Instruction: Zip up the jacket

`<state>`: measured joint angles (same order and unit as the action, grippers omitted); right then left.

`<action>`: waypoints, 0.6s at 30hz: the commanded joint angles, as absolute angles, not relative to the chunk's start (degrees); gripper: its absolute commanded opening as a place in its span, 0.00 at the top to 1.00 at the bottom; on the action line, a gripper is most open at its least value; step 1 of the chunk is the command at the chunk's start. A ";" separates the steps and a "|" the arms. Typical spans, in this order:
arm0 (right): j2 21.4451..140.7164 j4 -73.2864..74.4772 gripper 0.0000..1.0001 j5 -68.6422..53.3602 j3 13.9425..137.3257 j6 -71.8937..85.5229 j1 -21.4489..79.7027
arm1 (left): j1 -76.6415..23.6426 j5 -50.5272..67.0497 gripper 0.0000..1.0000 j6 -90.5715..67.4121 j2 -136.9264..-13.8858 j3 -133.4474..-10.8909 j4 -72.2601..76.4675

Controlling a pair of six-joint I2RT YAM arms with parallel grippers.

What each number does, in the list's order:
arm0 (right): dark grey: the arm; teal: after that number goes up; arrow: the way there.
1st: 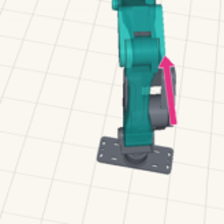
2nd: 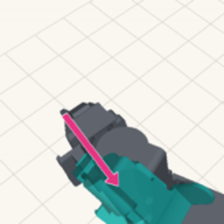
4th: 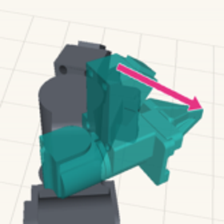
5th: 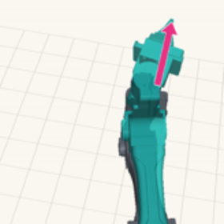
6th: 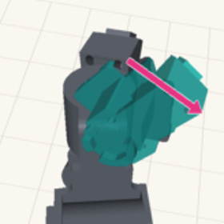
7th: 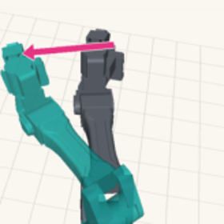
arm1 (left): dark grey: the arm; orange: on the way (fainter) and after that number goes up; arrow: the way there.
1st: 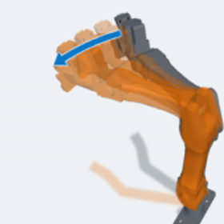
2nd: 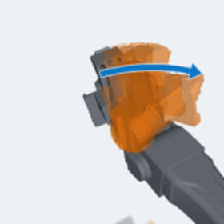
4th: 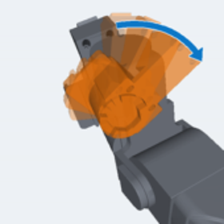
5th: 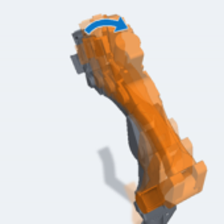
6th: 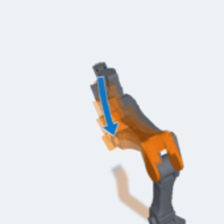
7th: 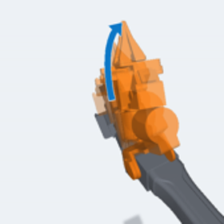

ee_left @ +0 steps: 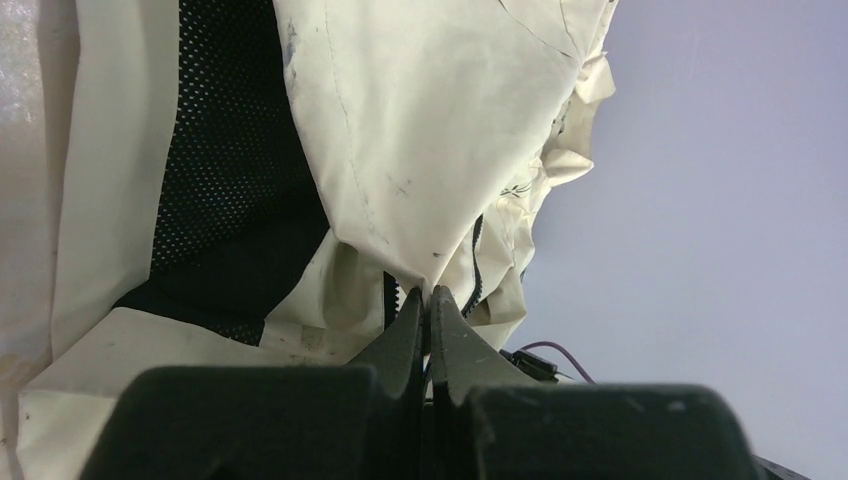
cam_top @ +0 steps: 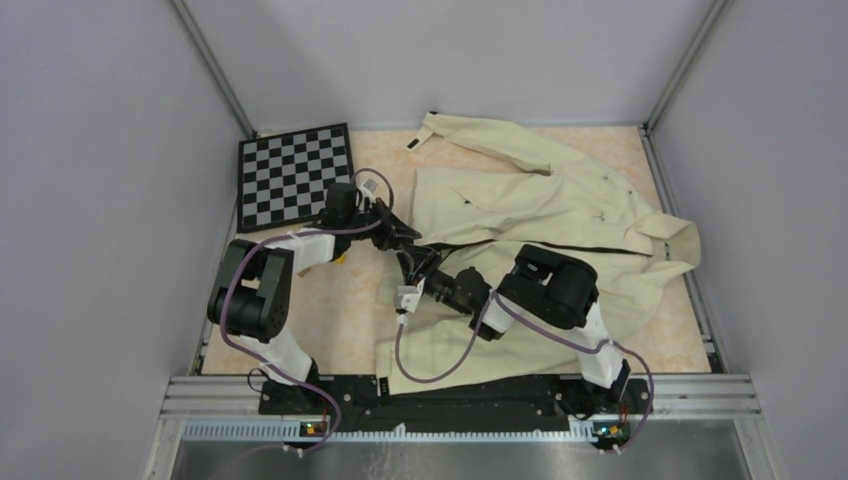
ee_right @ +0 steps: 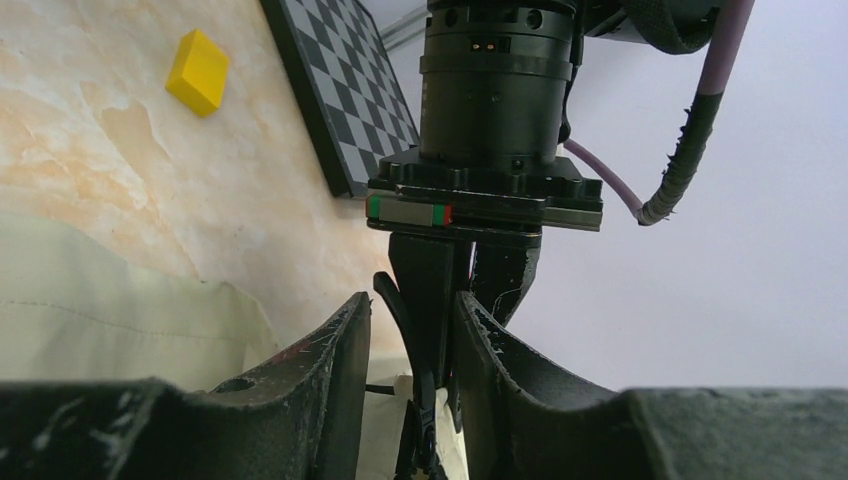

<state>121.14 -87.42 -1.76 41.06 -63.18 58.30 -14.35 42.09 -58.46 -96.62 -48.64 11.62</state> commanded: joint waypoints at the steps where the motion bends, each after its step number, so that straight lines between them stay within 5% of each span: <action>1: 121.87 -90.32 0.64 -1.75 42.93 -66.51 57.82 | -14.46 43.58 1.00 -58.54 -95.17 -48.25 13.01; 12: 123.85 -90.09 0.66 4.78 45.99 -70.83 58.30 | -14.50 43.92 1.00 -58.88 -95.29 -48.21 13.43; 18: 125.47 -92.75 0.81 6.33 46.94 -70.55 58.96 | -14.50 43.87 1.00 -59.06 -95.56 -48.12 13.61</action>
<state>123.68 -87.66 2.70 44.18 -70.06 58.78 -13.85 40.97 -58.85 -96.62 -48.64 13.76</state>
